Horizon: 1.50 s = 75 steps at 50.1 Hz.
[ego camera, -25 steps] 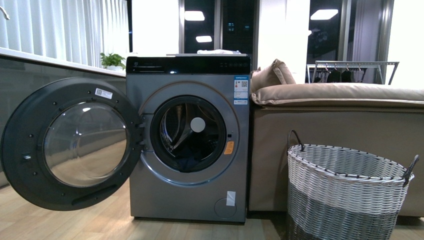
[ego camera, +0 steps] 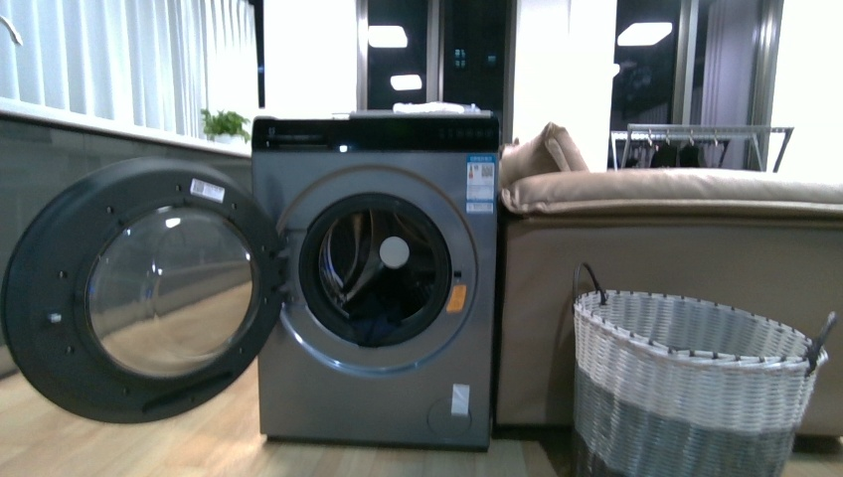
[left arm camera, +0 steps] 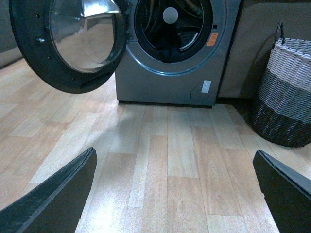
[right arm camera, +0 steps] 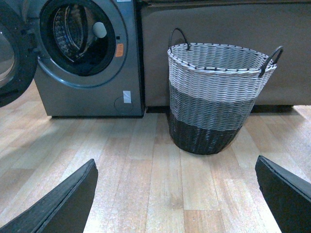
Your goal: Collect clothes from washing machine
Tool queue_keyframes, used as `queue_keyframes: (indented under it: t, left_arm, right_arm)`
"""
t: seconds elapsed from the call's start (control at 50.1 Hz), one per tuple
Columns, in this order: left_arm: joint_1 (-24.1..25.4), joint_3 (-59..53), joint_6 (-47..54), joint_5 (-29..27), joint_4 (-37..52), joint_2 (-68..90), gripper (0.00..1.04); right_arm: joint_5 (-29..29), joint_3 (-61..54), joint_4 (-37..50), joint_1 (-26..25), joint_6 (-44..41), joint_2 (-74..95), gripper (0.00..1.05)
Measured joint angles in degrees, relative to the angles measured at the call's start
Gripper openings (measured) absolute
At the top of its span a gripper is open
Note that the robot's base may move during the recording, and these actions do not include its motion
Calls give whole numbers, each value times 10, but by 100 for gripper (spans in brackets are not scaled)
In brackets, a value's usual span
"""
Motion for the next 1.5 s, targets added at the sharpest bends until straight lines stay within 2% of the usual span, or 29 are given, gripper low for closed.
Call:
queue_keyframes:
  t: [1.497]
  left_arm:
    - [0, 0, 0, 0, 0, 1, 98]
  right_arm:
    - [0, 0, 0, 0, 0, 0, 97]
